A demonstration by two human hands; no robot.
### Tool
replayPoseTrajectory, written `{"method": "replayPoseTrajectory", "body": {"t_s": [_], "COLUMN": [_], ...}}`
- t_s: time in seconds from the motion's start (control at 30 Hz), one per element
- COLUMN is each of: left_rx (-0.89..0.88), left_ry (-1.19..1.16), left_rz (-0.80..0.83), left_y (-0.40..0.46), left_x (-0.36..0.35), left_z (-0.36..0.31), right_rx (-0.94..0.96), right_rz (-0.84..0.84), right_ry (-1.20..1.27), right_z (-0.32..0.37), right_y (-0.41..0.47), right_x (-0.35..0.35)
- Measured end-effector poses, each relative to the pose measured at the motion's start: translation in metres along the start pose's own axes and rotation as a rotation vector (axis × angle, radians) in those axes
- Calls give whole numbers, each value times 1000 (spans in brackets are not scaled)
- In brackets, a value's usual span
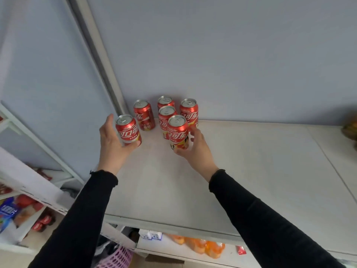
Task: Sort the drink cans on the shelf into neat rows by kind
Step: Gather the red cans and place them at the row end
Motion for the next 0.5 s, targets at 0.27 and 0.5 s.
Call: {"method": "replayPoseTrajectory", "body": {"t_s": [0.27,0.5], "left_rx": [-26,-85], "left_ry": [-82,-150], "left_rz": [56,71], "left_y": [23,-4], "left_x": [-8,-16], "left_z": [13,-22], "right_rx": [-9,-71], "right_rz": [-81,-85], "right_ry": [-6,164], "right_z": [-4,-9], "right_y": [17,6], "right_x": [-26,-3]}}
Point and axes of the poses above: each hand's wrist, its own y-axis towards the middle knuckle, its own x-axis out of the back of the hand, z = x × y, the point moved 1 cm from there along y, towards the middle knuckle, and after that the axes turned 7 degrees about -y, right-handed, at the moved point
